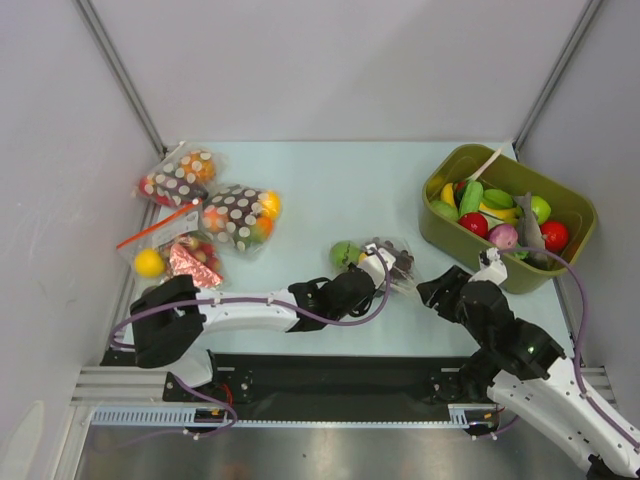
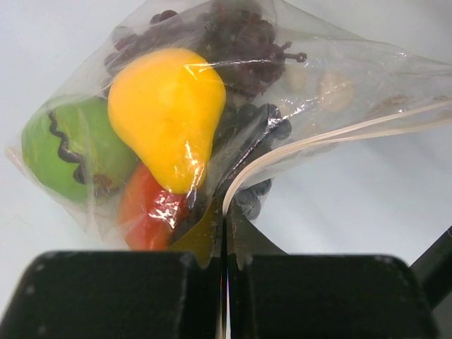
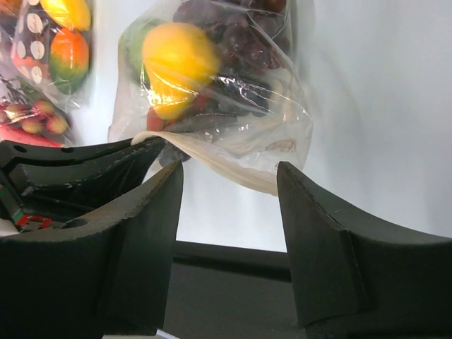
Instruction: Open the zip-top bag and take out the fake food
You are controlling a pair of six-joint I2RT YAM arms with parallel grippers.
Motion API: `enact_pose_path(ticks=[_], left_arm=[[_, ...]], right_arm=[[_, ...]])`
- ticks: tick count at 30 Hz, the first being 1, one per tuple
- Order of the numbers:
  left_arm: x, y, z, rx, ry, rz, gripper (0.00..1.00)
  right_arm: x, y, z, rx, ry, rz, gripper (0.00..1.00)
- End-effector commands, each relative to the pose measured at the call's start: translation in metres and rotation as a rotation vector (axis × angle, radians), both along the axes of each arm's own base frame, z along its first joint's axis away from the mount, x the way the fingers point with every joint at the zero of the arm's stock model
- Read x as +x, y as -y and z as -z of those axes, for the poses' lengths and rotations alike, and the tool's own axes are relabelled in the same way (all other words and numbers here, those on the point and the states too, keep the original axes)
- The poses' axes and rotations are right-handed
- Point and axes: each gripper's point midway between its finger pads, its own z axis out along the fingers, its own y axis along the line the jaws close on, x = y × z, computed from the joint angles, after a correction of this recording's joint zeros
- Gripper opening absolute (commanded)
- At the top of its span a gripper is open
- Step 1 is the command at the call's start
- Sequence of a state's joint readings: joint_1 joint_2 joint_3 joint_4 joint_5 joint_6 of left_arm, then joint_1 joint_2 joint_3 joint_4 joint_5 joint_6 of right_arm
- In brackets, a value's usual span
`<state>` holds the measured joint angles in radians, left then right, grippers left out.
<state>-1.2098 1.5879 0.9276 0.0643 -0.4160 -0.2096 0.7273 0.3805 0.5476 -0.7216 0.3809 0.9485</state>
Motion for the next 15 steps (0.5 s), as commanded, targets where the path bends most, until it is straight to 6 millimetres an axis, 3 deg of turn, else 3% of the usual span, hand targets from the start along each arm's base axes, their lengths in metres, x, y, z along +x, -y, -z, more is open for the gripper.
enact_pose_path(ticks=[1,7,15], left_arm=[[0.006,0.001,-0.028,-0.080,0.037,-0.017,0.00],[0.003,0.000,-0.030,-0.088,0.029,-0.006,0.00],[0.002,-0.004,-0.033,-0.085,0.034,-0.004,0.00]], right_arm=[[0.001,0.002,-0.006,-0.033,0.017,-0.009,0.60],[0.006,-0.009,0.013,-0.099,-0.008,-0.074,0.60],[0.010,-0.020,0.021,-0.168,-0.016,-0.160,0.61]])
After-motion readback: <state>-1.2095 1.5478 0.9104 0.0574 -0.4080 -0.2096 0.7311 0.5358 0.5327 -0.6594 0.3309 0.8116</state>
